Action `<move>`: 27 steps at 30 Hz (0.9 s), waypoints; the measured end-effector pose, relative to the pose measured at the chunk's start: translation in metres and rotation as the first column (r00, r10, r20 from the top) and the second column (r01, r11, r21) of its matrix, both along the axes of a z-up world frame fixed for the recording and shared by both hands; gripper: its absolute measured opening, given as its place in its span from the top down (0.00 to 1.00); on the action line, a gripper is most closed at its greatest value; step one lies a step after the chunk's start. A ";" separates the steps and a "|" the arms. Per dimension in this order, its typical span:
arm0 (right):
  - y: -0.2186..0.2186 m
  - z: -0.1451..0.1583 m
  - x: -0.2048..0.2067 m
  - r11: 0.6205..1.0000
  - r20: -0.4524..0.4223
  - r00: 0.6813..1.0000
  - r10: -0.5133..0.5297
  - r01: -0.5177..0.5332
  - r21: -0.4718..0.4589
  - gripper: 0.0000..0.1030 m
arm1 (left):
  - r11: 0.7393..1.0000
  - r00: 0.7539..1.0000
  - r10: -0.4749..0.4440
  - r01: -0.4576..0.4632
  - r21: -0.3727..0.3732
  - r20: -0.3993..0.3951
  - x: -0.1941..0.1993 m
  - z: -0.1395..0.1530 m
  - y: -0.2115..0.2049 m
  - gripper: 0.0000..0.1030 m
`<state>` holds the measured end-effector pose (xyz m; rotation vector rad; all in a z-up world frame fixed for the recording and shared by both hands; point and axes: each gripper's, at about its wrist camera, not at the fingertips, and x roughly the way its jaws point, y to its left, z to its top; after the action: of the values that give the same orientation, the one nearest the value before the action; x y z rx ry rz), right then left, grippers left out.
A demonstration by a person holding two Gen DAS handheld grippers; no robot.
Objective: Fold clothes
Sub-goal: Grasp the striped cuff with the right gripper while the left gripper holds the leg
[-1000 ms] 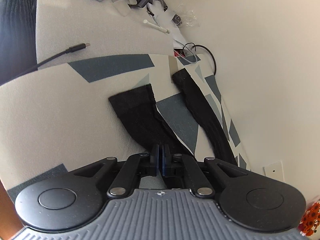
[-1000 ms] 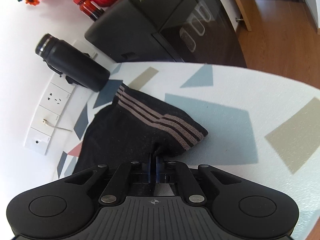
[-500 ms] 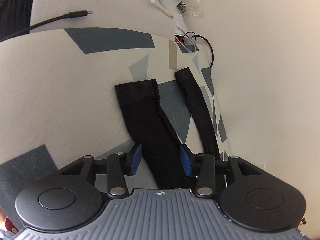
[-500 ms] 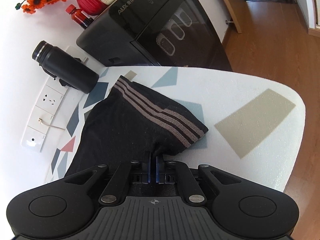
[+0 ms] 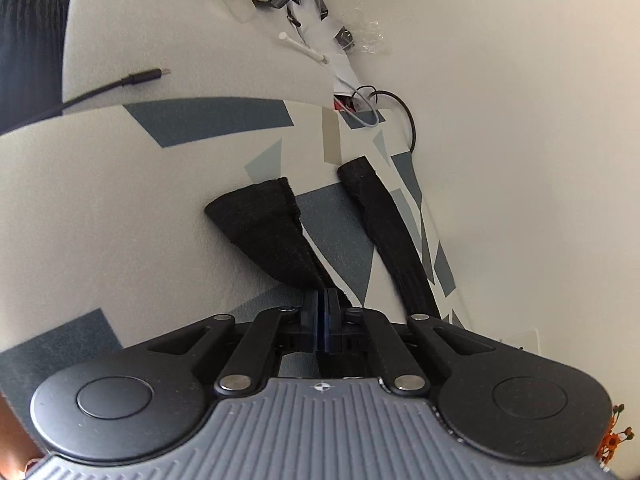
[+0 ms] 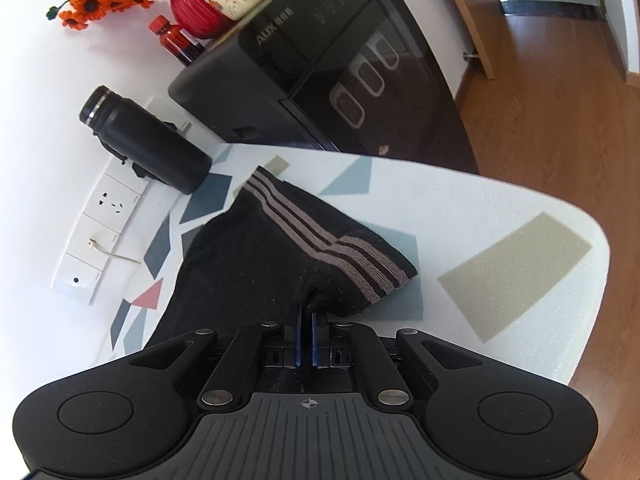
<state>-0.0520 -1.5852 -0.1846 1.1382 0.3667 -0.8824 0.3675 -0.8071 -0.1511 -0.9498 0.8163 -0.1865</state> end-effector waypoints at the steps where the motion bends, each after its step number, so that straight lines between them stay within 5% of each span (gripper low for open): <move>1: 0.001 0.002 -0.003 1.000 -0.002 1.000 0.001 -0.001 -0.003 0.96 | 1.000 1.000 -0.001 0.001 0.005 0.004 -0.005 0.003 0.005 0.97; 10: 0.014 0.006 -0.045 1.000 0.024 0.999 -0.021 0.021 0.008 0.97 | 1.000 1.000 0.014 -0.014 0.018 -0.006 -0.050 0.009 0.045 0.97; 13: 0.025 -0.004 -0.046 0.999 0.073 0.997 0.010 -0.014 0.053 0.83 | 0.999 1.000 0.018 -0.018 0.027 -0.003 -0.050 0.011 0.049 0.97; 14: 0.029 -0.008 -0.045 0.997 0.091 0.996 0.022 -0.028 0.069 0.72 | 0.999 1.000 0.019 -0.019 0.031 -0.002 -0.050 0.011 0.051 0.97; 19: 0.047 -0.028 -0.026 0.984 0.145 0.986 0.087 -0.107 0.140 0.62 | 0.998 0.999 -0.008 0.006 0.064 0.044 -0.042 0.027 0.047 0.97; 25: 0.047 -0.039 0.008 0.992 0.138 0.990 0.004 -0.021 0.123 0.72 | 0.996 0.994 0.003 -0.012 0.087 0.109 -0.036 0.048 0.048 0.97; 27: 0.041 -0.041 0.010 0.989 0.129 0.991 -0.038 0.019 0.144 0.94 | 0.996 0.993 0.007 -0.017 0.091 0.118 -0.034 0.054 0.049 0.97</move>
<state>-0.0418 -1.5440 -0.2259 1.3294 0.3089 -0.8110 0.3333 -0.7576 -0.0973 -0.8493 0.7051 -0.1911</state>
